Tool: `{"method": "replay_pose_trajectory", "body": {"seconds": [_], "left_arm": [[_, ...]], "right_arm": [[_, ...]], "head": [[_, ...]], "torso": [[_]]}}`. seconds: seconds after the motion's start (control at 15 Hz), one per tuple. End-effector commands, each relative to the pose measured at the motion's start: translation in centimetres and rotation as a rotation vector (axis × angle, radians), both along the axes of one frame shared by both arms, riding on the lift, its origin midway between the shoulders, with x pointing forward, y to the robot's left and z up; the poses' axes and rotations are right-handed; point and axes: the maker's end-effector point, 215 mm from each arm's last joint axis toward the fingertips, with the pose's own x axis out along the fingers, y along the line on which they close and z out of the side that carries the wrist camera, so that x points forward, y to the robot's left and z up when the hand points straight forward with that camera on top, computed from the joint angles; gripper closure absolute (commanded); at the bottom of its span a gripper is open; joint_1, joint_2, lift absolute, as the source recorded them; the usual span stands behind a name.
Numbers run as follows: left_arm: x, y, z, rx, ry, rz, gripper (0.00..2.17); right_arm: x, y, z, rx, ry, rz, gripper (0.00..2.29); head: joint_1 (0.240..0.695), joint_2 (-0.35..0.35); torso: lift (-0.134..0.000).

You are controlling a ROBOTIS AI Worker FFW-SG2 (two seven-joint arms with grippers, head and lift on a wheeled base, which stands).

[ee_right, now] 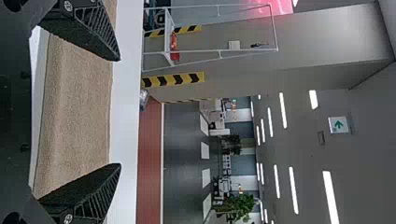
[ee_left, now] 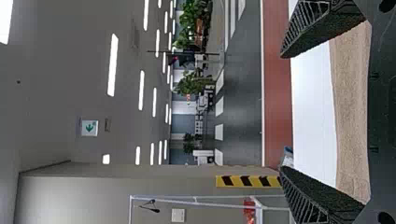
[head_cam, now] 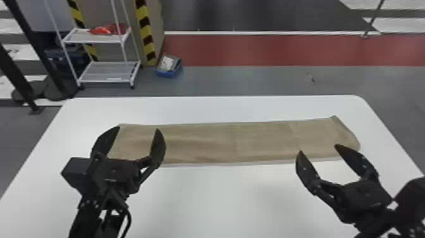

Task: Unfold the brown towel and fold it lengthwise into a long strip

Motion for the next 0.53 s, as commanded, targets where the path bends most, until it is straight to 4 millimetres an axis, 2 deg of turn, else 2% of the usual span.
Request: {"method": "replay_pose_trajectory", "body": {"seconds": [0.0, 0.47], "left_arm": [[-0.06, -0.31, 0.15, 0.000, 0.006, -0.005, 0.02], [-0.17, -0.44, -0.14, 0.001, 0.026, -0.009, 0.02]], "right_arm": [[0.02, -0.14, 0.28, 0.000, -0.011, -0.004, 0.08], [0.05, -0.29, 0.76, 0.003, -0.024, -0.007, 0.08]], "head": [[0.695, 0.000], [0.695, -0.010]], "torso": [[-0.113], [-0.113]]}}
